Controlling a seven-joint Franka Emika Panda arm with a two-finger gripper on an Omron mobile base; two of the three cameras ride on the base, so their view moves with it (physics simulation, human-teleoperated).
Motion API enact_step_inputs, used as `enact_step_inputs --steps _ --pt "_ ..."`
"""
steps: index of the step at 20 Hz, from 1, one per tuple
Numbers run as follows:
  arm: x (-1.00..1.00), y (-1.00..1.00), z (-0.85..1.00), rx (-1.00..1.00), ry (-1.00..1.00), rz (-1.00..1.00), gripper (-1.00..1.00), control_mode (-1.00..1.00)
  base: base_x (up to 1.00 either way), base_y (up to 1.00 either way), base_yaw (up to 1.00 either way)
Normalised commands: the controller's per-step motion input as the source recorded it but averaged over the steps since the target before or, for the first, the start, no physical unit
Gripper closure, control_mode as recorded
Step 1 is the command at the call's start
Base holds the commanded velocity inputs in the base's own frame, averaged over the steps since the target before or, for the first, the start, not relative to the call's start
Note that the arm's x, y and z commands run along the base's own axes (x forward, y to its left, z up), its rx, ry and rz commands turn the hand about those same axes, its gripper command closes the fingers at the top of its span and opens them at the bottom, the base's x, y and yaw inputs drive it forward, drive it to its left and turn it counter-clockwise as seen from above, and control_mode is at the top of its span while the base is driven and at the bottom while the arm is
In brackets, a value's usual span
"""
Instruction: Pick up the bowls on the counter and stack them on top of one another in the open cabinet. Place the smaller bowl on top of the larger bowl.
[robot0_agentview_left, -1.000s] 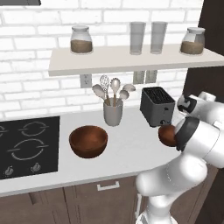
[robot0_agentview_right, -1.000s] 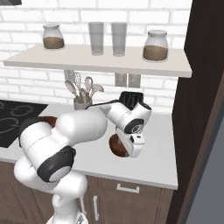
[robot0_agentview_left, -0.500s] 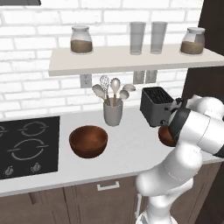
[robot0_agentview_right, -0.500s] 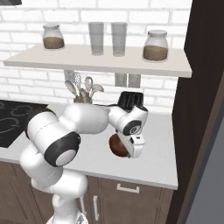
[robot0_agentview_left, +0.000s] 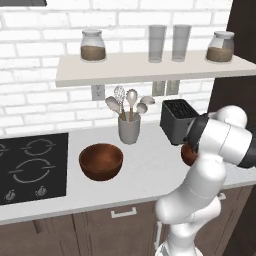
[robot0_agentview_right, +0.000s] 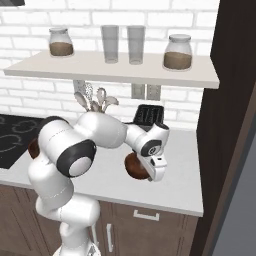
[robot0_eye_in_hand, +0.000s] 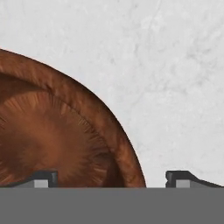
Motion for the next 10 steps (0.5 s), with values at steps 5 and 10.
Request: enact_step_inputs --steps 5,10 --pt "0.00 0.00 0.00 0.00 0.00 0.00 1.00 -1.00 0.00 0.00 0.00" --pt "0.00 0.00 0.00 0.00 0.00 0.00 1.00 -1.00 0.00 0.00 0.00"
